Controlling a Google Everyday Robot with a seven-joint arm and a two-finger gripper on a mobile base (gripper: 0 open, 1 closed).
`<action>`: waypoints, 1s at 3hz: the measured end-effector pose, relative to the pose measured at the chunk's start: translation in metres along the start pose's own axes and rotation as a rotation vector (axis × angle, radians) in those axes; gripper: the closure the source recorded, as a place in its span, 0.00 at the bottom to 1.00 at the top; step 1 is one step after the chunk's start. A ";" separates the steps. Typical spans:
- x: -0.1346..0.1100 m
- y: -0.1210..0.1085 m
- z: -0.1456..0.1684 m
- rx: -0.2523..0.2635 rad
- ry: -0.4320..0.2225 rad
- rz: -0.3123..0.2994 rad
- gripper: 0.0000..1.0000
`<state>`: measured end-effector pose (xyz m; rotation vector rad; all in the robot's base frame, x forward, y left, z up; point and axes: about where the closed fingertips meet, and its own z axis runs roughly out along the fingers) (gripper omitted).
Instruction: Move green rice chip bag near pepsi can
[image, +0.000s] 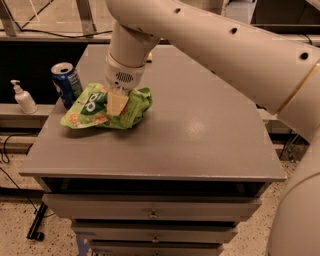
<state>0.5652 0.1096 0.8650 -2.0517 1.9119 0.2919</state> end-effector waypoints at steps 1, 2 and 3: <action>0.003 0.000 0.002 -0.008 0.006 0.007 0.36; 0.003 0.000 0.002 -0.008 0.006 0.006 0.13; 0.006 0.002 0.008 -0.027 0.010 0.011 0.00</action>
Offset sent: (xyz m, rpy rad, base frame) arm -0.0031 -0.0036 -0.0187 -0.0314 0.0474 0.0092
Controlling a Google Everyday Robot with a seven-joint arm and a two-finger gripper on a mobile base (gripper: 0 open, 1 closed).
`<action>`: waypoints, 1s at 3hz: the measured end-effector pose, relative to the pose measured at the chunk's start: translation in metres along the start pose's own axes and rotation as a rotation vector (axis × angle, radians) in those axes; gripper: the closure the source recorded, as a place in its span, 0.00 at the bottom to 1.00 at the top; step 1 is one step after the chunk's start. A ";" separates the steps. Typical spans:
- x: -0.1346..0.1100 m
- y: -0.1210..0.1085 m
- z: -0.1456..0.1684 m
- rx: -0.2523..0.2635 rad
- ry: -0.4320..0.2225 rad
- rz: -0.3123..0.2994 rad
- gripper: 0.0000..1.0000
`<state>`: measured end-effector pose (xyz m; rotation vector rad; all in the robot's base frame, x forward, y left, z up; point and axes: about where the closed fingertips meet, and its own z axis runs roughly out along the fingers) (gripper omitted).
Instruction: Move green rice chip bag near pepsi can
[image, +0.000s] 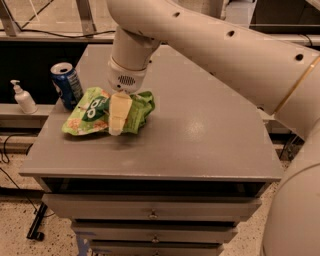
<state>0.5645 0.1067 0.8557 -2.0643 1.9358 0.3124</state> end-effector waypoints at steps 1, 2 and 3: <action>0.003 -0.002 -0.015 0.012 -0.036 0.026 0.00; 0.020 -0.005 -0.074 0.078 -0.143 0.072 0.00; 0.069 -0.007 -0.159 0.186 -0.253 0.150 0.00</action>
Offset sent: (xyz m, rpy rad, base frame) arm 0.0079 -0.1167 0.1347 0.3172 -0.0811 -0.1976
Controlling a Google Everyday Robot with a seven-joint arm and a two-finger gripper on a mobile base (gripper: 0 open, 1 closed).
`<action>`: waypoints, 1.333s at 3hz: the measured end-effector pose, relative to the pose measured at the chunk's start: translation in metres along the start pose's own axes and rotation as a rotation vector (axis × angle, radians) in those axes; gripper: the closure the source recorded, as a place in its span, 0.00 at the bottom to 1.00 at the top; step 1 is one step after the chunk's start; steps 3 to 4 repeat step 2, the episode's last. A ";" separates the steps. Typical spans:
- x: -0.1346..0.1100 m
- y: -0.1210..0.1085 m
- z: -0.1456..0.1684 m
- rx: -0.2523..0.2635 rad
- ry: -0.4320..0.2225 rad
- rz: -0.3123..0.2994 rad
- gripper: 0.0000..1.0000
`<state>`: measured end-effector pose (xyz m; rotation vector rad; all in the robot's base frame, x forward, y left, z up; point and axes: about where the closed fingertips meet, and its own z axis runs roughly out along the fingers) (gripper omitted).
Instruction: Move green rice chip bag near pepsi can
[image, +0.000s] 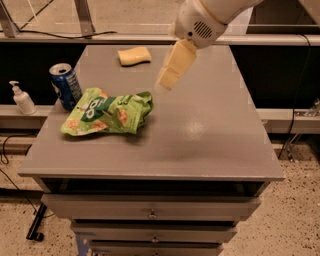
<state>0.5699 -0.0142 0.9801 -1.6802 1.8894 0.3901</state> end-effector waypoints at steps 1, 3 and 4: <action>0.034 -0.014 -0.102 0.143 -0.096 0.060 0.00; 0.033 -0.016 -0.123 0.179 -0.118 0.064 0.00; 0.033 -0.016 -0.123 0.179 -0.118 0.064 0.00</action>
Offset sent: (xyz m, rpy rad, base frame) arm -0.0090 -0.0771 0.0561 0.0902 -0.0860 -0.1028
